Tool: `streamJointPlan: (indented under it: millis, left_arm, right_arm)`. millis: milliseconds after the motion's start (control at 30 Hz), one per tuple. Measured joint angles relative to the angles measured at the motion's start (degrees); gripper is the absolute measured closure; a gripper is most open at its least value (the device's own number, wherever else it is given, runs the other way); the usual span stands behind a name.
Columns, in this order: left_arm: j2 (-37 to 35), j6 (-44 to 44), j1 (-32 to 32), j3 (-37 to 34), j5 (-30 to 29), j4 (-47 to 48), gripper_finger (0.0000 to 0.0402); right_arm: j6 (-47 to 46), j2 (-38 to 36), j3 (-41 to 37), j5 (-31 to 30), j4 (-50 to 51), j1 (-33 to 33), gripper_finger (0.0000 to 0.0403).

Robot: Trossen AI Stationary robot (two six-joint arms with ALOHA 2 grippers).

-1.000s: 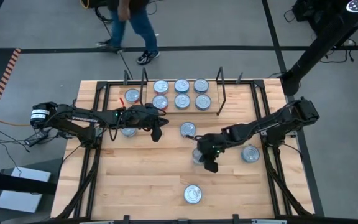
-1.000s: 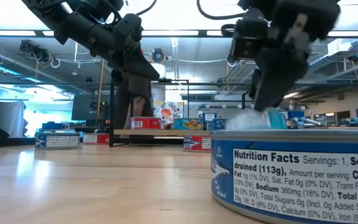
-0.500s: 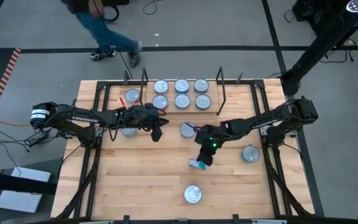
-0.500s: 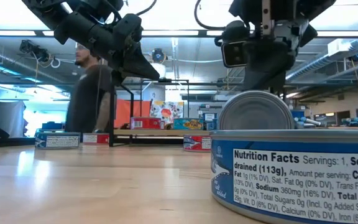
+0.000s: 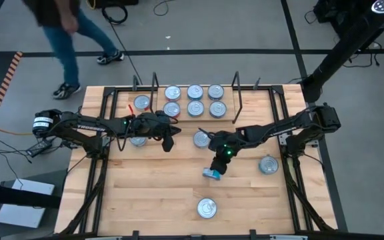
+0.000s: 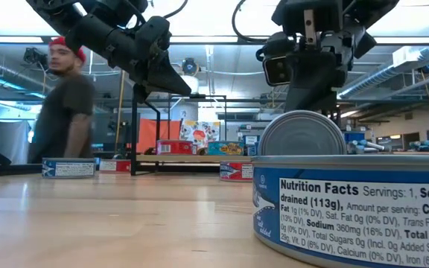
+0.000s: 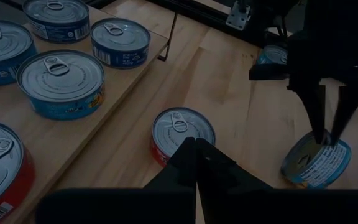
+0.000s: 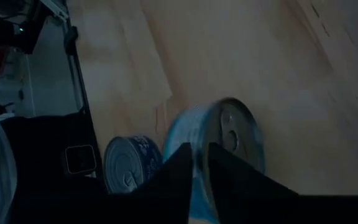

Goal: Stack canned seafood by type on shelf
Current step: Stack the light blue tuna can on top of the other light blue tuna can on the shelf

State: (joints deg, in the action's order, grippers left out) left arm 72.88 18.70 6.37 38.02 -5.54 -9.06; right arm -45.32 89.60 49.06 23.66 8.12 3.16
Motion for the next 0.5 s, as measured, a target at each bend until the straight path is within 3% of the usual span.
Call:
streamJointPlan:
  millis: [267, 400, 500]
  left_arm:
    - [0.0, 0.01, 0.0, 0.0, 0.0, 0.3, 0.0397]
    - [0.0, 0.26, 0.0, 0.0, 2.03, 1.21, 0.0397]
    - [0.0, 1.65, 0.0, 0.0, 3.45, 1.3, 0.0397]
  right_arm:
    - [0.5, -0.04, 5.83, -3.55, 2.74, 0.08, 0.0267]
    - [-0.23, -0.07, 11.12, -6.16, 11.92, 1.07, 0.0237]
    - [-7.44, -0.14, 15.48, -6.16, 19.59, 2.11, 0.0216]
